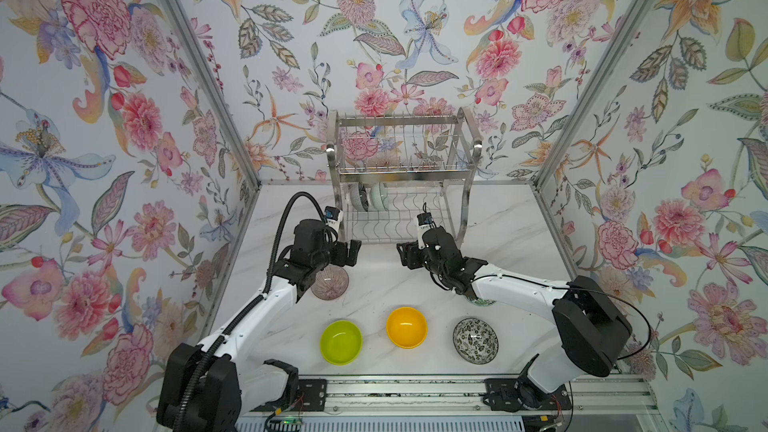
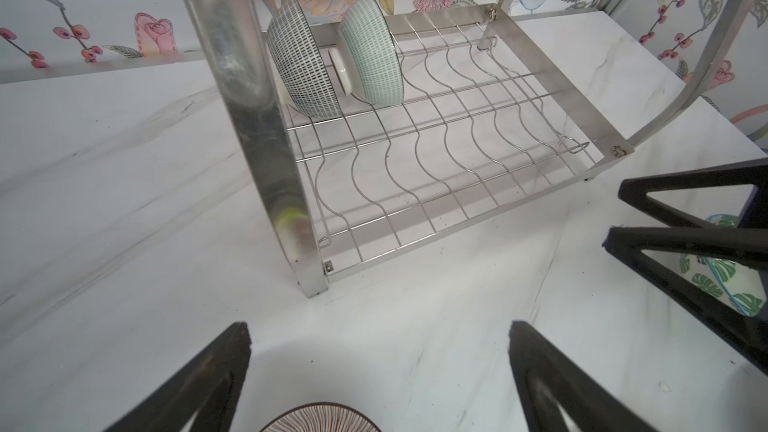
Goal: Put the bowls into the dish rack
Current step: 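Withdraw the right gripper from the rack toward the leaf-print bowl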
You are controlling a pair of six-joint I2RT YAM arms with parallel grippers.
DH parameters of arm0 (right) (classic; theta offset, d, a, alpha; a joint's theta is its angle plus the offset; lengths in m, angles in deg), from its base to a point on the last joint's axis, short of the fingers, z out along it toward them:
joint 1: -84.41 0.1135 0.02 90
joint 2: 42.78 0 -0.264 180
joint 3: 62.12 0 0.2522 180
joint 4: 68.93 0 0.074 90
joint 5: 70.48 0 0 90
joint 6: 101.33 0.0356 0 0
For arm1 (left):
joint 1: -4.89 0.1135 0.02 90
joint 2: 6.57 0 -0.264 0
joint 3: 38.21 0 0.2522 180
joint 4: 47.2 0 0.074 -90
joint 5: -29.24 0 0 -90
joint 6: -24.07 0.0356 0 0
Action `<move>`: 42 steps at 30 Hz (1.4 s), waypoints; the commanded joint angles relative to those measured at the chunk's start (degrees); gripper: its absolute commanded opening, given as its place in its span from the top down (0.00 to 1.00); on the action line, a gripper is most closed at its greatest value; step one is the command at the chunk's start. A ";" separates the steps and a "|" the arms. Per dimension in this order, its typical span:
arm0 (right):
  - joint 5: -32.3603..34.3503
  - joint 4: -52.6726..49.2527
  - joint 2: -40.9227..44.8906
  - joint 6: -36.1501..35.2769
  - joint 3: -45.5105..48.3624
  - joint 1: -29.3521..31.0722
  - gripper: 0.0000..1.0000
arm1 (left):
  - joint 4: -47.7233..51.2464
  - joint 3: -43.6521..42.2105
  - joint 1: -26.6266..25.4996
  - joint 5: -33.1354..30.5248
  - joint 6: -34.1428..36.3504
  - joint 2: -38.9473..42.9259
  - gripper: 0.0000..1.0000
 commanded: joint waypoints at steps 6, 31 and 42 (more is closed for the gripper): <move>14.71 1.82 3.67 2.00 6.00 0.56 0.29 | -0.45 -0.81 -1.92 8.39 3.27 1.41 0.01; 25.38 -9.58 15.32 13.91 13.81 -0.02 0.28 | -0.95 -1.90 -11.14 12.52 6.75 0.75 0.01; 24.54 -21.30 17.50 17.78 12.26 -1.37 0.29 | 1.90 0.24 -19.05 7.93 3.79 5.76 0.01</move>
